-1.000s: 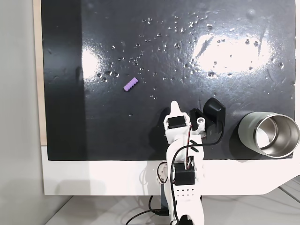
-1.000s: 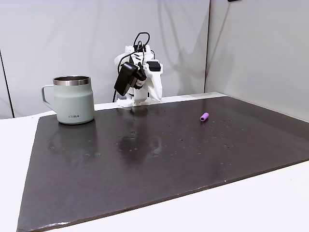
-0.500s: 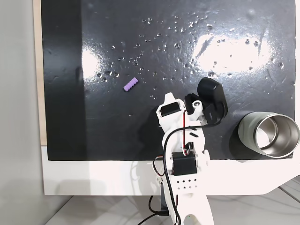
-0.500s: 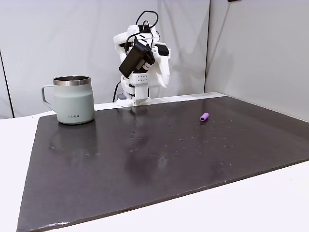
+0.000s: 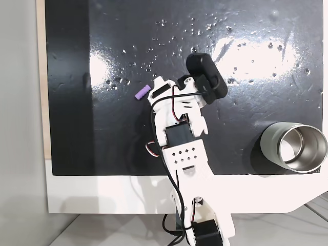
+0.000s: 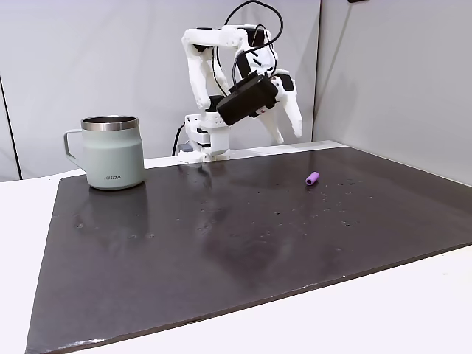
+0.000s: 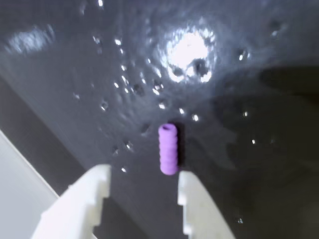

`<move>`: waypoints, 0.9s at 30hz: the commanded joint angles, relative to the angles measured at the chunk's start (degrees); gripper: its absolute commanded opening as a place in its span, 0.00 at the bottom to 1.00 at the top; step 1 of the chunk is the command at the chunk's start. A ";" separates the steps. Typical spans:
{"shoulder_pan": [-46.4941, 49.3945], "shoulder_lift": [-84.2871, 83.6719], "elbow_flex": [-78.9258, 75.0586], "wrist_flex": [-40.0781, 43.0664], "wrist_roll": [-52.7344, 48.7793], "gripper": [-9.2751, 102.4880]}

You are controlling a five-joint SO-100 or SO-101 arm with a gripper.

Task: Grasp a pengrip and put it in the cup.

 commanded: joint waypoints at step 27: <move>-7.47 -31.11 -17.84 -0.26 -0.44 0.34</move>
